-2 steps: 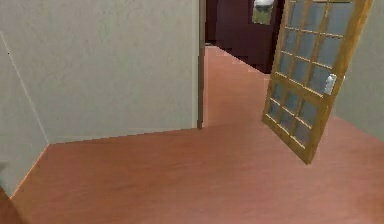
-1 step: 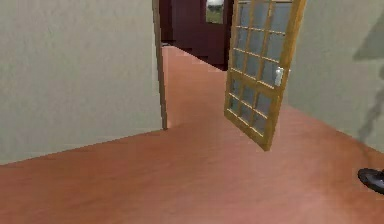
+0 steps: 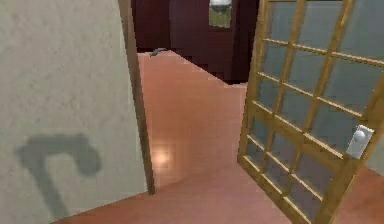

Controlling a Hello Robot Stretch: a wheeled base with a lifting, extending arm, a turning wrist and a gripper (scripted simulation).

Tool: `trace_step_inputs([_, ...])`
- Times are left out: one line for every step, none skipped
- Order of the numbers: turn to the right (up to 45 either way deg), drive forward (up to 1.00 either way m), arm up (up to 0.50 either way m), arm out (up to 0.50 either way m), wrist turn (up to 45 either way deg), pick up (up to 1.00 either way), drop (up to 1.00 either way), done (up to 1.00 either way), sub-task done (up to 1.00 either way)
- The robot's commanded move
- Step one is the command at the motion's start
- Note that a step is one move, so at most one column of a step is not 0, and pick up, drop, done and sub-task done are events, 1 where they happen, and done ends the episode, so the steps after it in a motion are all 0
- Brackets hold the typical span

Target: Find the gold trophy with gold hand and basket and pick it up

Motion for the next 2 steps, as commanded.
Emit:
trace_step_inputs([0.0,1.00,0.00,0.00,0.0,0.00,0.00,0.00,0.00])
trace_step_inputs([0.0,0.60,0.00,0.00,0.0,0.00,0.00,0.00,0.00])
